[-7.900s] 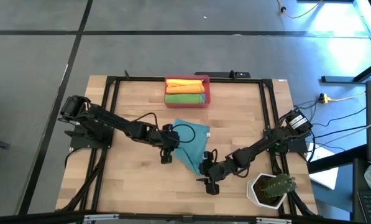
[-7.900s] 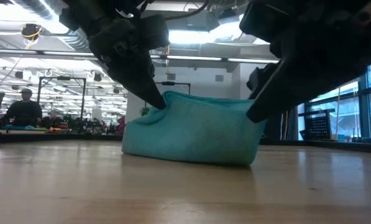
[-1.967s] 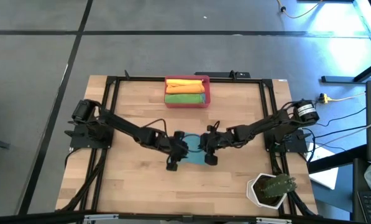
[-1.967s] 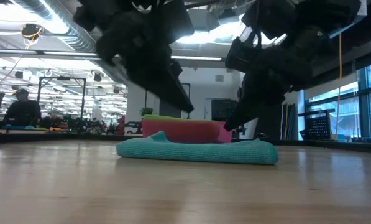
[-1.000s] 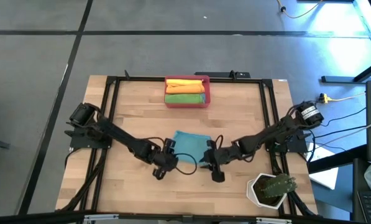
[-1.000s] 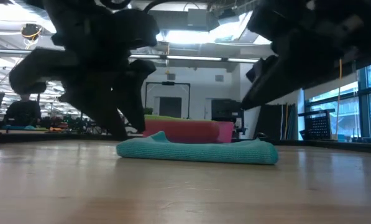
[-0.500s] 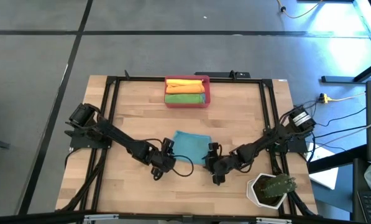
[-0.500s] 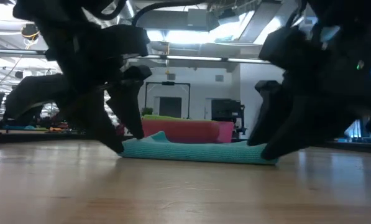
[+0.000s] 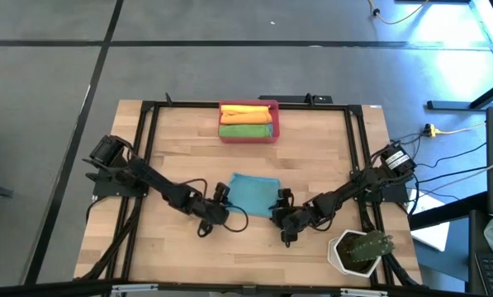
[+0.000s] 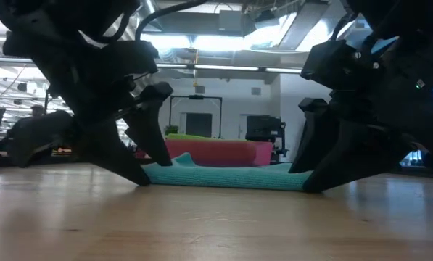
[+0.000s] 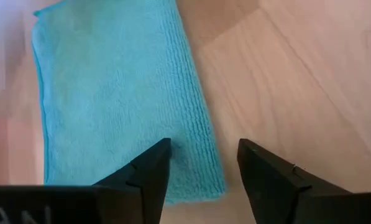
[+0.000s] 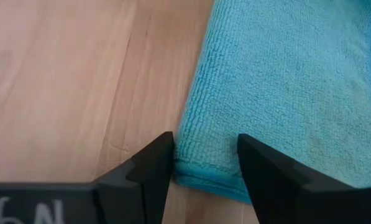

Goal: Roll microfiber towels into tight, uniform cylinder then place into a basket
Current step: Roll the blue microfiber towel

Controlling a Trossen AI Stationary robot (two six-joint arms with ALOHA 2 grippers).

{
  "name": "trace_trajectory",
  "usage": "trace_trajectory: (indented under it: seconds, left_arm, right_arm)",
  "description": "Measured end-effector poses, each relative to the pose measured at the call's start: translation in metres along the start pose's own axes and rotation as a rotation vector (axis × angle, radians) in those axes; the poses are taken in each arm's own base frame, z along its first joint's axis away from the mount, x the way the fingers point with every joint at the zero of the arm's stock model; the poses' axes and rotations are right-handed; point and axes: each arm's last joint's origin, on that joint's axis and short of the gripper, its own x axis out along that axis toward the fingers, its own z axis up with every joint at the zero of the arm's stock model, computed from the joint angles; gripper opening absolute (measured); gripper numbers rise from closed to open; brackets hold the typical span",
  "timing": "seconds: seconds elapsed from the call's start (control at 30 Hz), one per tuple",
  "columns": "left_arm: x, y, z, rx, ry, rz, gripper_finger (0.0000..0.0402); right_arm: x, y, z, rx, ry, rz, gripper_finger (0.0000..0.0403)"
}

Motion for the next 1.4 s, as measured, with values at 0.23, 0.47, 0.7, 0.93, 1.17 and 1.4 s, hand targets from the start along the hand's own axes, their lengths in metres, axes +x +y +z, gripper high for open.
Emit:
trace_trajectory:
  seconds: [0.23,0.47,0.7,0.93,1.17,1.4]
  left_arm:
    - [0.005,0.007,-0.009,-0.025,0.002,-0.048,0.0130]
    - [0.006,0.007,-0.012,0.029,0.009,-0.058,0.0031]
    - [0.007,0.006,-0.013,-0.047,0.008,-0.075,0.0002]
    - [0.002,0.006,-0.006,-0.099,-0.011,-0.072,0.0000]
    - [-0.001,0.007,-0.005,-0.135,-0.018,-0.093,0.0000]
    - [-0.016,0.011,0.001,-0.266,-0.057,-0.202,0.0000]
  right_arm:
    - [0.000,0.000,-0.001,-0.003,0.004,-0.009,0.0184]
    - [0.001,-0.001,-0.001,-0.002,0.006,-0.020,0.0184]
    - [0.001,-0.001,-0.001,0.002,-0.002,-0.023,0.0176]
    - [0.001,0.000,-0.002,0.012,0.002,-0.020,0.0091]
    - [0.001,0.000,-0.003,0.025,0.009,-0.015,0.0011]
    - [-0.003,-0.004,0.004,0.156,-0.002,0.094,0.0010]
